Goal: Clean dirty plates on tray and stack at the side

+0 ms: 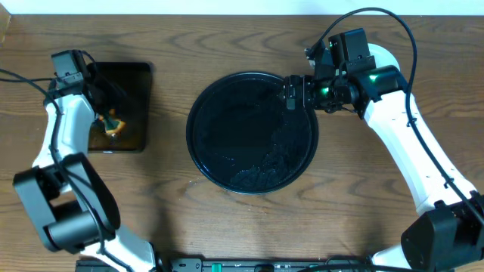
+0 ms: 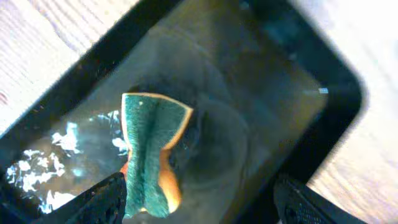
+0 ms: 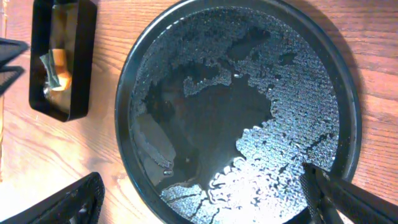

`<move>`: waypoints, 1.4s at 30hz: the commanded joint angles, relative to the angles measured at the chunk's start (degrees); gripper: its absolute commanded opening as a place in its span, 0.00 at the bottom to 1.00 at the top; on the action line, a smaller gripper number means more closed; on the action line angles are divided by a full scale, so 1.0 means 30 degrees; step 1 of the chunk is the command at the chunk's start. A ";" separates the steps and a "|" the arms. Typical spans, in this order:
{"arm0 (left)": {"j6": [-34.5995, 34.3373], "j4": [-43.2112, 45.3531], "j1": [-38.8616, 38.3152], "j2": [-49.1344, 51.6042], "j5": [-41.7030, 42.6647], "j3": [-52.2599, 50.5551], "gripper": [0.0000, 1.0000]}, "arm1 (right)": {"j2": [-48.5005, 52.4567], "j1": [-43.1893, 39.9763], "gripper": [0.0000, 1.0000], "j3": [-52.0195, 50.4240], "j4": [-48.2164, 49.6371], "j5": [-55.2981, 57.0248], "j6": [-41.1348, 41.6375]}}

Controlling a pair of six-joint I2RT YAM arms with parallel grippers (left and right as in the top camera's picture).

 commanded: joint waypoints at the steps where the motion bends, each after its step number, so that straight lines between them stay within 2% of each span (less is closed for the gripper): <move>1: 0.0117 -0.0219 0.0066 -0.2579 0.1683 0.0168 0.77 | -0.0022 0.0248 0.99 0.0058 -0.0248 -0.0226 -0.0226; 6: 0.0109 -0.2594 0.0066 -0.6171 0.3767 0.0168 0.77 | -0.0321 0.0226 0.99 0.0058 -0.1035 -0.0219 -0.0277; 11: 0.0117 -0.7213 0.0066 -0.8714 0.3723 0.0160 0.78 | -0.2382 0.0233 0.99 0.0058 -0.2295 -0.0087 -0.1552; 15: 0.0117 -0.8721 0.0066 -0.8852 0.3723 0.0160 0.78 | -0.5391 0.0262 0.99 0.0058 -0.5734 0.3366 -0.2237; 18: 0.0117 -0.8721 0.0066 -0.8852 0.3723 0.0160 0.78 | -0.6943 0.0262 0.99 0.0051 -0.8371 0.5814 -0.2229; 23: 0.0117 -0.8721 0.0066 -0.8852 0.3723 0.0160 0.78 | -0.7774 0.0262 0.99 0.0051 -1.0666 0.6076 -0.2229; 42: 0.0117 -0.8714 0.0066 -0.8852 0.3723 0.0160 0.79 | -0.7716 0.0277 0.99 -0.0029 -1.0856 0.6156 -0.2237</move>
